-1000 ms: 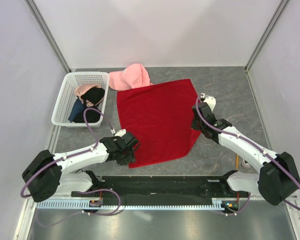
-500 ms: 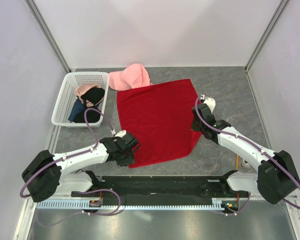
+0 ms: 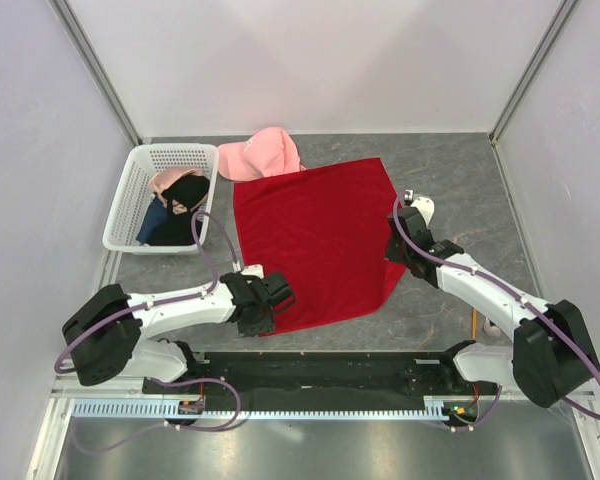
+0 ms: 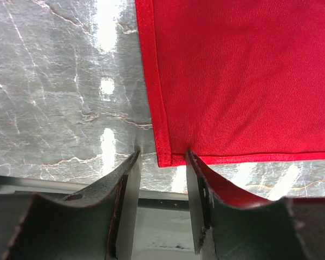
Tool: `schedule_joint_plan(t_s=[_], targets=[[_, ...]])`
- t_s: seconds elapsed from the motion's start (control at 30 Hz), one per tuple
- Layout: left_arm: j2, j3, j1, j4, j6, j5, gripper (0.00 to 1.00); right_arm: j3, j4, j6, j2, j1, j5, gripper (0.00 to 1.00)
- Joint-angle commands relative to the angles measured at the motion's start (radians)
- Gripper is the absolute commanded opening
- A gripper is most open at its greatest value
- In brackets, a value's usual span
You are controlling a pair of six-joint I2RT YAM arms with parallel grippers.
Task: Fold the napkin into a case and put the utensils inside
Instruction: Flatten out the crumpled napkin at the center of the board.
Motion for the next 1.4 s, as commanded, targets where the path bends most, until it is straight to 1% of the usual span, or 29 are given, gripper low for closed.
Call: schedule_joint_plan(t_s=[0.0,0.07,0.17,0.2,0.27,0.3,0.47,0.5,0.53,0.6,0.63,0.67,0.73,0.77,0.8,0.83,0.87,0.9,0.93,0.97,1.0,1.03,1.07,1.1,1.13,1.2,1.23,1.3,1.37], targets=[[0.053,-0.008,-0.017,0.020,-0.082,-0.034,0.45,-0.006,0.027,-0.014,-0.021,-0.010,-0.016,0.00],[0.052,-0.013,-0.018,0.034,-0.083,-0.043,0.44,-0.009,0.025,-0.016,-0.031,-0.012,-0.019,0.00],[0.029,-0.036,-0.017,0.070,-0.096,-0.046,0.39,-0.014,0.021,-0.017,-0.051,-0.013,-0.028,0.00],[0.018,-0.042,-0.018,0.080,-0.096,-0.049,0.35,-0.015,0.021,-0.017,-0.061,-0.013,-0.027,0.00],[-0.002,-0.060,-0.018,0.087,-0.102,-0.071,0.31,-0.017,0.015,-0.020,-0.071,-0.016,-0.034,0.00],[-0.032,-0.063,-0.018,0.087,-0.103,-0.081,0.27,-0.018,0.010,-0.020,-0.076,-0.015,-0.037,0.00],[-0.161,-0.073,-0.017,0.083,-0.088,-0.135,0.17,-0.034,-0.005,-0.020,-0.151,-0.030,-0.053,0.00],[-0.184,-0.062,-0.015,0.083,-0.079,-0.140,0.12,-0.034,-0.008,-0.023,-0.182,-0.032,-0.062,0.00],[-0.235,-0.054,-0.015,0.075,-0.067,-0.149,0.09,-0.034,-0.011,-0.027,-0.200,-0.033,-0.065,0.00],[-0.281,-0.006,-0.015,0.060,-0.013,-0.161,0.02,-0.031,-0.022,-0.054,-0.269,-0.041,-0.082,0.00],[-0.327,0.019,-0.015,0.037,0.013,-0.173,0.02,-0.026,-0.031,-0.065,-0.298,-0.039,-0.093,0.00],[-0.356,0.044,-0.015,0.029,0.077,-0.180,0.02,-0.011,-0.042,-0.076,-0.330,-0.039,-0.090,0.00],[-0.437,0.133,-0.015,-0.011,0.151,-0.215,0.02,0.021,-0.079,-0.129,-0.435,-0.041,-0.091,0.00],[-0.466,0.163,-0.015,-0.014,0.186,-0.221,0.02,0.038,-0.093,-0.146,-0.474,-0.041,-0.093,0.00],[-0.493,0.227,-0.015,-0.012,0.222,-0.230,0.02,0.057,-0.117,-0.170,-0.554,-0.039,-0.096,0.00],[-0.526,0.258,-0.015,-0.014,0.283,-0.235,0.02,0.073,-0.125,-0.210,-0.597,-0.039,-0.100,0.00],[-0.584,0.291,-0.015,-0.005,0.318,-0.230,0.02,0.115,-0.134,-0.236,-0.640,-0.042,-0.123,0.00],[-0.620,0.349,-0.015,0.009,0.358,-0.214,0.02,0.135,-0.136,-0.261,-0.726,-0.039,-0.137,0.00],[-0.648,0.375,-0.015,0.027,0.439,-0.198,0.02,0.182,-0.136,-0.307,-0.761,-0.039,-0.152,0.00],[-0.705,0.401,-0.015,0.069,0.481,-0.178,0.02,0.210,-0.139,-0.329,-0.795,-0.041,-0.181,0.00],[-0.732,0.444,-0.015,0.104,0.519,-0.119,0.02,0.242,-0.140,-0.348,-0.846,-0.041,-0.203,0.00],[-0.753,0.464,-0.015,0.129,0.589,-0.082,0.02,0.306,-0.140,-0.373,-0.869,-0.041,-0.227,0.00],[-0.778,0.482,-0.015,0.182,0.617,-0.045,0.02,0.340,-0.139,-0.407,-0.884,-0.039,-0.290,0.00],[-0.809,0.525,-0.017,0.202,0.642,0.043,0.02,0.372,-0.139,-0.421,-0.912,-0.041,-0.319,0.00],[-0.823,0.548,-0.015,0.219,0.686,0.085,0.02,0.432,-0.134,-0.434,-0.920,-0.039,-0.352,0.00],[-0.846,0.602,-0.015,0.271,0.713,0.191,0.02,0.484,-0.128,-0.458,-0.946,-0.039,-0.422,0.00],[-0.849,0.619,-0.015,0.287,0.726,0.214,0.02,0.526,-0.124,-0.461,-0.950,-0.041,-0.436,0.00],[-0.847,0.650,-0.017,0.320,0.737,0.269,0.02,0.554,-0.107,-0.455,-0.961,-0.042,-0.445,0.00],[-0.833,0.662,-0.015,0.334,0.753,0.279,0.02,0.572,-0.100,-0.442,-0.955,-0.039,-0.423,0.00]])
